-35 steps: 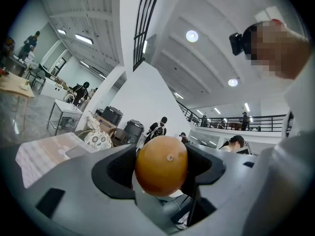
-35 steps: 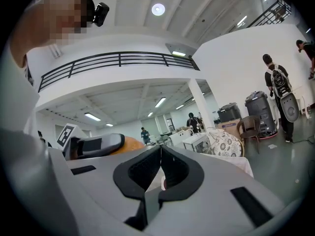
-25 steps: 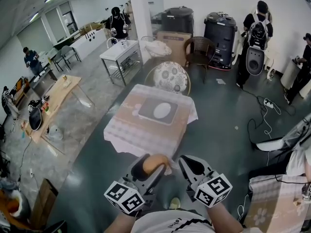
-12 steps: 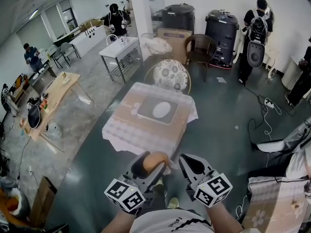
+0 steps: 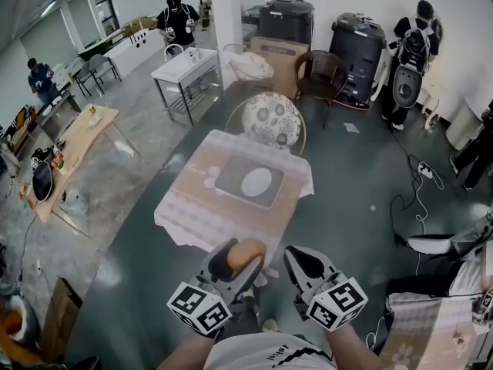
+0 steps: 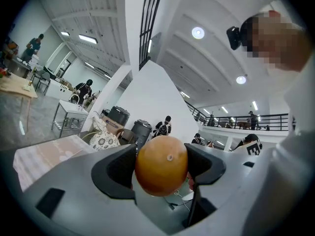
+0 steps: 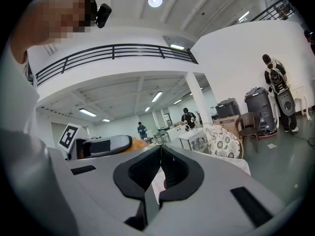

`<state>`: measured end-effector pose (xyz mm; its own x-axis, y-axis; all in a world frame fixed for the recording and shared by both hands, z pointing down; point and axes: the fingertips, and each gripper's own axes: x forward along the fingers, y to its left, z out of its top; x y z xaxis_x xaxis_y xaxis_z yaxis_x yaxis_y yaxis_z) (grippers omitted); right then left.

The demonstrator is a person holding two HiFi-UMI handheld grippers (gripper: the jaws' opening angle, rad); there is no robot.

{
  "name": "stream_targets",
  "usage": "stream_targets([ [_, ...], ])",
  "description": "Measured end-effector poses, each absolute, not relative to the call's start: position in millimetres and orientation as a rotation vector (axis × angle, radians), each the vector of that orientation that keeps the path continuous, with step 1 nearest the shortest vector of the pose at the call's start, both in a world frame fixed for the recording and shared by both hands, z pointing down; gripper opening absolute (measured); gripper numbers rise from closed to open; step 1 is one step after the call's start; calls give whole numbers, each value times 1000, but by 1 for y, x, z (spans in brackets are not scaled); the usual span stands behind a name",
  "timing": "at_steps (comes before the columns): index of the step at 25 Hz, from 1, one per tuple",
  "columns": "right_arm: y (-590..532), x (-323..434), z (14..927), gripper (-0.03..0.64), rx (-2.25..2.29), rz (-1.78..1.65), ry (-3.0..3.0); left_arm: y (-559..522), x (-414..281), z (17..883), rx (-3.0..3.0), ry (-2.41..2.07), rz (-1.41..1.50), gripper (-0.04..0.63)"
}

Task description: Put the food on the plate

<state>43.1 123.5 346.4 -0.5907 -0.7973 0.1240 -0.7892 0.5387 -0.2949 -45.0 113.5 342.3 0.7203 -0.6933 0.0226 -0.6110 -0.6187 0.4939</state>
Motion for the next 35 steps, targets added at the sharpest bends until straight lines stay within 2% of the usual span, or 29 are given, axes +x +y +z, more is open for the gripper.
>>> stream_targets([
  [17, -23, 18, 371, 15, -1540, -578, 2699, -42, -58, 382, 2455, -887, -155, 307],
  [35, -158, 38, 427, 15, -1408, -741, 2805, -161, -20, 459, 2386, -1004, -28, 307],
])
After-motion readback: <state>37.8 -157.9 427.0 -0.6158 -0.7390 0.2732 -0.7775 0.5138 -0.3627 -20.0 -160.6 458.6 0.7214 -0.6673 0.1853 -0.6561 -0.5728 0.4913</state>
